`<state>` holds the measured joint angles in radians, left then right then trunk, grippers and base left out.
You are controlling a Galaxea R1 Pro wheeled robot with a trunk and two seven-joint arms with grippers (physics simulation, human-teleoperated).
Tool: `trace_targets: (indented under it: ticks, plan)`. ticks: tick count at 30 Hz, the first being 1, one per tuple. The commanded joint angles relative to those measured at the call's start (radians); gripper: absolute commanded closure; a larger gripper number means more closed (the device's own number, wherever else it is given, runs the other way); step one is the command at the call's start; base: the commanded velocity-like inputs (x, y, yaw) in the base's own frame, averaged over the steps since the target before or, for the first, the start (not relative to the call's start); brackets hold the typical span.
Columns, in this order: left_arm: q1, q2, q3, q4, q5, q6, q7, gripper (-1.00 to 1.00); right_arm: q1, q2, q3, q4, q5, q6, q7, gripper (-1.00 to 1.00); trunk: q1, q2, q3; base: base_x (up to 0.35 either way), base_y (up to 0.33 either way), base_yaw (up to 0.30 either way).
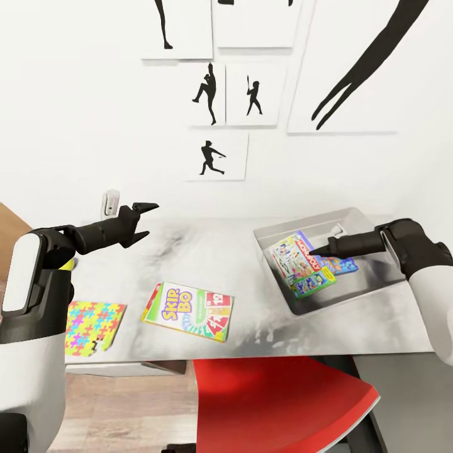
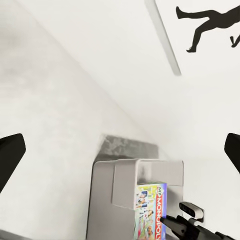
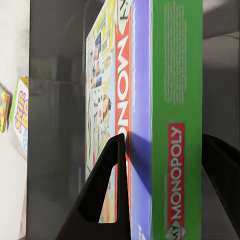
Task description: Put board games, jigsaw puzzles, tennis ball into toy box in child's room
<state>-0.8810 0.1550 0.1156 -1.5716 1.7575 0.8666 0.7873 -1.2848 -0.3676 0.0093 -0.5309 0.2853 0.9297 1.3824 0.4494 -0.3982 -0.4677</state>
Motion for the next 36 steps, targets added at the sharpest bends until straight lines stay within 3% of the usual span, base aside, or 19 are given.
trace_targets:
  ticks: [1,11,36]
  plan:
    - [-0.001,0.000,0.001,-0.001,0.010,0.002,0.010,-1.00,-0.001,0.000,0.001,-0.001,0.006,0.008,0.007,1.00,0.001,-0.002,-0.002,0.000,0.000,0.000]
    - [-0.001,0.000,0.001,-0.001,0.010,0.002,0.010,-1.00,-0.001,-0.003,0.000,-0.014,0.006,0.009,0.006,1.00,0.001,-0.002,-0.007,0.000,0.000,0.000]
    - [-0.001,-0.001,0.001,-0.001,0.008,0.003,0.010,-1.00,-0.002,-0.002,-0.002,-0.017,0.005,0.016,-0.039,1.00,0.001,-0.002,-0.046,0.000,0.000,0.000]
